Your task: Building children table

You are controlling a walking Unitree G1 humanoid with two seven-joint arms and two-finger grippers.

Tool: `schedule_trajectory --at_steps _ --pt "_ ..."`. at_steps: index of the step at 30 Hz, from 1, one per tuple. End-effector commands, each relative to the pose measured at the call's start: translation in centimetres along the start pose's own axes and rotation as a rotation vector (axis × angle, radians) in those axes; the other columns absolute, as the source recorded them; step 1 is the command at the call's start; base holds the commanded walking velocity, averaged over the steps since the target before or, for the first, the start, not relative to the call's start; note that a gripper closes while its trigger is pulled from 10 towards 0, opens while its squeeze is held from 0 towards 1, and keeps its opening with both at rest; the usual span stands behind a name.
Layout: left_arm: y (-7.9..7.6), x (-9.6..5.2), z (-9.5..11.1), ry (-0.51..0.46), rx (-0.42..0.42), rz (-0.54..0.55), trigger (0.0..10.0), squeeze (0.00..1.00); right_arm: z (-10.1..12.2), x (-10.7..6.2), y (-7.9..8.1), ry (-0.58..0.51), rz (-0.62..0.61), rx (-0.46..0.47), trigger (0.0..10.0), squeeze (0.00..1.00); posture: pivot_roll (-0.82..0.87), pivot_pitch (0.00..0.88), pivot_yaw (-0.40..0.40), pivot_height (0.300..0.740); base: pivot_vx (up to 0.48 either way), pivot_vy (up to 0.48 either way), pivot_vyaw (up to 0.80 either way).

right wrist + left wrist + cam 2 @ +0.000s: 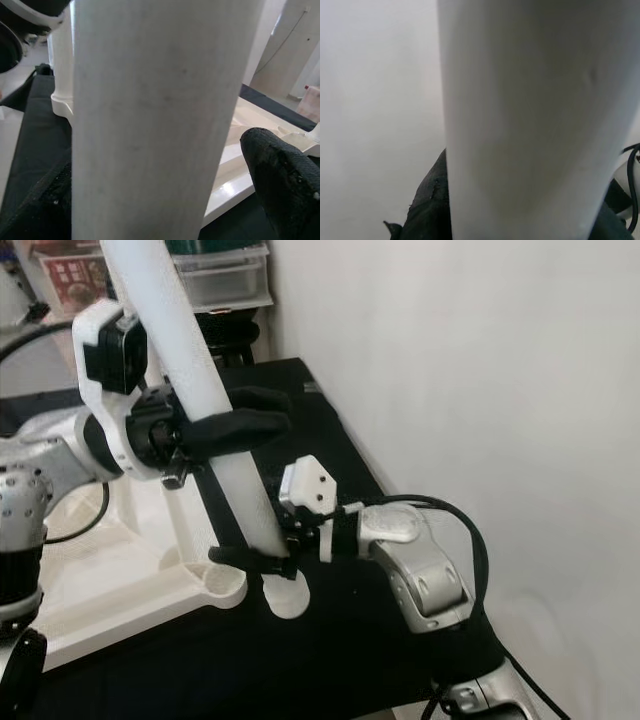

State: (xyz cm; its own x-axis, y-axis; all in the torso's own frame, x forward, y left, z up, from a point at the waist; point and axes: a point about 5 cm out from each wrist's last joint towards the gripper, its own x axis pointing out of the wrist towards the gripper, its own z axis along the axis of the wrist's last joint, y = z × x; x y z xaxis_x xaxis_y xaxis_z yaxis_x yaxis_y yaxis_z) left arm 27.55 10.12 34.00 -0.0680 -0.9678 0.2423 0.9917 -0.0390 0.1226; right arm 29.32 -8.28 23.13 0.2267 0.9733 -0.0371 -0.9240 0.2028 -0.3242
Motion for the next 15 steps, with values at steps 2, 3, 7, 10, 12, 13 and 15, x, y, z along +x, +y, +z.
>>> schedule_trajectory --at_steps 2,3,7,10,12,13,15 --pt "-1.4 2.1 0.9 -0.05 0.024 -0.217 2.7 0.0 0.2 1.7 0.2 -0.015 -0.007 -0.003 10.0 0.0 -0.15 0.043 0.012 0.74 0.0 0.0 0.0" --pt "-1.5 2.2 1.3 -0.046 0.026 -0.24 2.6 0.0 0.5 1.6 -0.2 -0.021 -0.03 -0.021 10.0 0.0 -0.14 0.039 0.019 0.74 0.0 0.0 0.0" --pt "-1.6 2.2 1.7 -0.052 0.03 -0.252 2.3 0.0 0.6 1.5 -0.5 -0.016 -0.051 -0.034 10.0 0.0 -0.14 0.036 0.02 0.74 0.0 0.0 0.0" --pt "-1.6 2.2 1.9 -0.054 0.036 -0.258 2.1 0.0 0.5 1.4 -0.6 0.004 -0.045 -0.039 10.0 0.0 -0.14 0.037 0.022 0.74 0.0 0.0 0.0" --pt "-1.6 2.2 2.0 -0.052 0.038 -0.261 2.1 0.0 0.5 1.5 -0.6 0.009 -0.042 -0.04 10.0 0.0 -0.14 0.037 0.022 0.74 0.0 0.0 0.0" --pt "-1.6 2.2 2.1 -0.05 0.041 -0.265 1.9 0.0 0.4 1.5 -0.6 0.018 -0.039 -0.036 10.0 0.0 -0.14 0.037 0.024 0.74 0.0 0.0 0.0" --pt "-1.5 2.2 2.1 -0.048 0.044 -0.268 1.9 0.0 0.4 1.6 -0.6 0.023 -0.037 -0.033 10.0 0.0 -0.14 0.037 0.024 0.74 0.0 0.0 0.0"
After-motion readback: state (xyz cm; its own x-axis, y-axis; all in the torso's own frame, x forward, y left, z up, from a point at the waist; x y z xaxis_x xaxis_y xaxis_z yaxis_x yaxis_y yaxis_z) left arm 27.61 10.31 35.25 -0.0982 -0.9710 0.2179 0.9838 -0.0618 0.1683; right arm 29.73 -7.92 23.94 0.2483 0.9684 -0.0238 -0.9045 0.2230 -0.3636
